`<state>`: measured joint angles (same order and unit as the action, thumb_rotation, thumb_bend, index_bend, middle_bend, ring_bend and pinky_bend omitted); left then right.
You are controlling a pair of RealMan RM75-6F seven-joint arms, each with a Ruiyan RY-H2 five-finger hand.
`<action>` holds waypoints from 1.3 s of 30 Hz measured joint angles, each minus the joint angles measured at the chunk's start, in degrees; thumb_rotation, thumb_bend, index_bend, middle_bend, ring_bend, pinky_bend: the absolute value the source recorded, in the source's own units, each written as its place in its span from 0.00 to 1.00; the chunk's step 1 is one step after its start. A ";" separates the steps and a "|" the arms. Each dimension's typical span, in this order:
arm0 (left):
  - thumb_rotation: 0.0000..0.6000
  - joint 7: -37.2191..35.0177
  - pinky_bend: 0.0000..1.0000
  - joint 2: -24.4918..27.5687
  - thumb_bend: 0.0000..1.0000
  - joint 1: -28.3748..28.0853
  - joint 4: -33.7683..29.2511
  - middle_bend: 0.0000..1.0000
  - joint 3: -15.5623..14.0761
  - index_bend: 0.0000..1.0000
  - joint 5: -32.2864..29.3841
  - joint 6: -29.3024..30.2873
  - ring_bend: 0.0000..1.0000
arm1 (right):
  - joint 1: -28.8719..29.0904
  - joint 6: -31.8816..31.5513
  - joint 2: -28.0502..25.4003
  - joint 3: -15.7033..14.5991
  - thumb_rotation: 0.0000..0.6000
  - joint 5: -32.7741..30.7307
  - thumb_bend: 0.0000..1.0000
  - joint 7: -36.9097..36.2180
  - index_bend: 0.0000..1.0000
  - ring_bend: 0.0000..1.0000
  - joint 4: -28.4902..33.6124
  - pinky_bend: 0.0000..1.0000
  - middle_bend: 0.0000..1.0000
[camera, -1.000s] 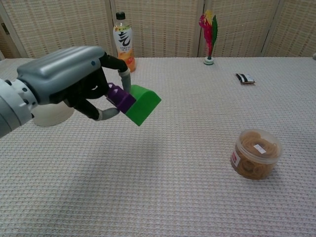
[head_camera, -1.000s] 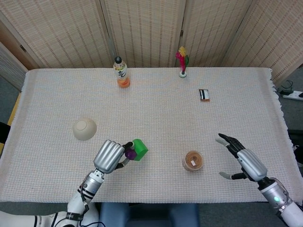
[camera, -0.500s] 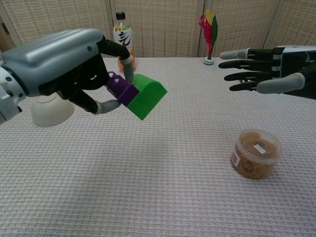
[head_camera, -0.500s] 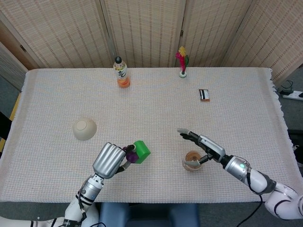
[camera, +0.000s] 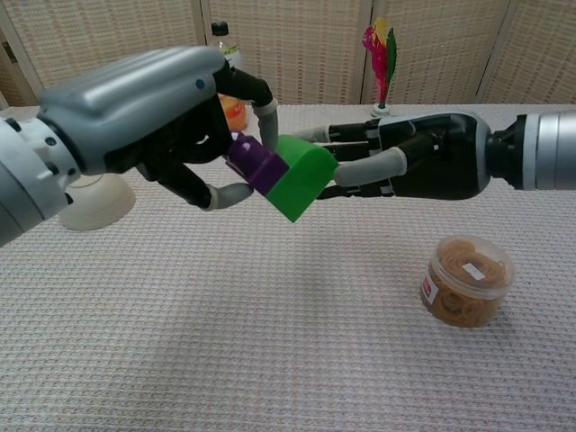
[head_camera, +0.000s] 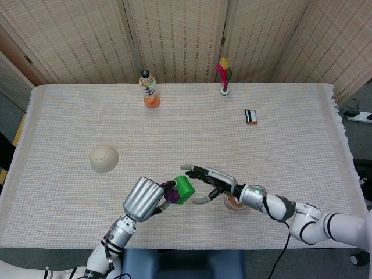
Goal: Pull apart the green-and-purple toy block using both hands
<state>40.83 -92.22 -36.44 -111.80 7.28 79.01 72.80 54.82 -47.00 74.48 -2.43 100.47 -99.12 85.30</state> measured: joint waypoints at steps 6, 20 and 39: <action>1.00 0.28 1.00 -0.66 0.45 -0.32 -0.10 1.00 0.33 0.76 -1.00 -0.86 1.00 | 1.79 0.66 1.48 -0.14 1.00 -1.62 0.24 0.10 0.34 0.03 -0.74 0.00 0.08; 1.00 0.55 1.00 -1.48 0.45 -0.97 0.49 1.00 0.81 0.76 -0.05 -1.40 1.00 | 3.16 2.49 4.00 0.82 1.00 -7.08 0.24 4.60 0.64 0.35 -1.01 0.49 0.37; 1.00 -0.53 1.00 0.48 0.45 -1.79 -0.64 1.00 4.37 0.76 0.52 -0.62 1.00 | 0.20 4.71 5.51 2.46 1.00 -14.39 0.24 17.07 0.75 0.44 -0.84 0.63 0.47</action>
<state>40.30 -91.74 -38.22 -112.45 11.65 79.53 72.18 55.02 -42.29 79.99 0.03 86.08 -82.05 84.46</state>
